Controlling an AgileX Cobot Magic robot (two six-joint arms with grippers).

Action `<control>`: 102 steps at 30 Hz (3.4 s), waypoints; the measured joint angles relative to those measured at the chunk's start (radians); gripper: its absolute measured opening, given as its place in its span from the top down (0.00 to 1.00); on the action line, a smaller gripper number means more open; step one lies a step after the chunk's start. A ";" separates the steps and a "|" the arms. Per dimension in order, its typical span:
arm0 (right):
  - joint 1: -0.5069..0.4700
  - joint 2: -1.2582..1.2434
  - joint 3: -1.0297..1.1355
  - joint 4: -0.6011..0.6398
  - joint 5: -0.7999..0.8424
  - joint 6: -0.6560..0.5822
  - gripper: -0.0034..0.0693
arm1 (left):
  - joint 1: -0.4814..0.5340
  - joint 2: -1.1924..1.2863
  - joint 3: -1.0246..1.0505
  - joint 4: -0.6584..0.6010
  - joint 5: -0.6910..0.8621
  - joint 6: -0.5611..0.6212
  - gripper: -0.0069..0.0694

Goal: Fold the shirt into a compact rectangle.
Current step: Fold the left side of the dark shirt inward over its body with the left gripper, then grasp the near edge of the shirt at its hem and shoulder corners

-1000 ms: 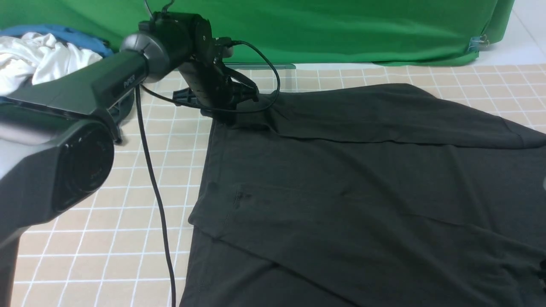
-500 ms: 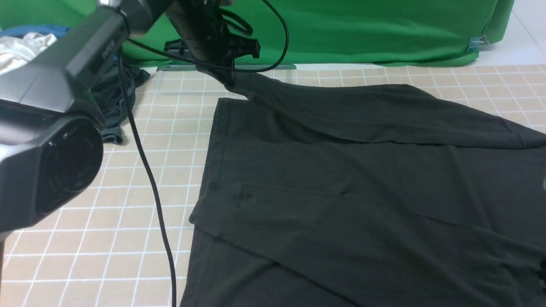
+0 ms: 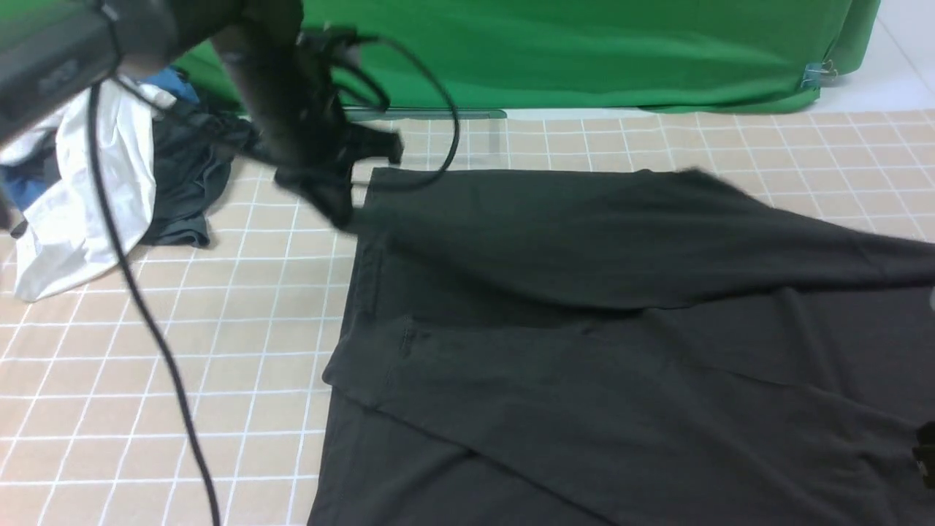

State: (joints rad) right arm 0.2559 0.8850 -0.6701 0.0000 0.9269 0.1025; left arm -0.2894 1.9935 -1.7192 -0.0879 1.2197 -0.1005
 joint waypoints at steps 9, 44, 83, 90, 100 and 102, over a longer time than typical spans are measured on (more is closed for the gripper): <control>0.000 0.000 0.000 -0.007 -0.047 0.002 0.85 | -0.032 -0.019 0.164 0.003 -0.025 -0.002 0.88; -0.294 1.223 -1.108 0.264 -0.040 -0.443 0.27 | -0.107 -0.064 0.103 -0.041 -0.100 0.151 0.89; -0.197 1.346 -1.466 -0.008 0.185 -0.314 0.55 | -0.130 -0.284 0.187 -0.013 -0.058 0.089 0.88; -0.198 1.056 -1.293 0.037 0.271 -0.295 0.90 | -0.283 -0.463 0.532 -0.004 -0.055 -0.059 0.88; -0.198 0.578 -0.713 0.057 0.215 -0.292 0.90 | -0.452 -0.500 0.938 -0.033 -0.293 -0.228 0.74; -0.198 0.481 -0.602 0.057 0.180 -0.292 0.90 | -0.456 -0.500 0.977 -0.033 -0.346 -0.238 0.61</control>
State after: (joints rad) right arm 0.0579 1.3660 -1.2718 0.0573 1.1067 -0.1890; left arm -0.7452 1.4930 -0.7424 -0.1210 0.8740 -0.3383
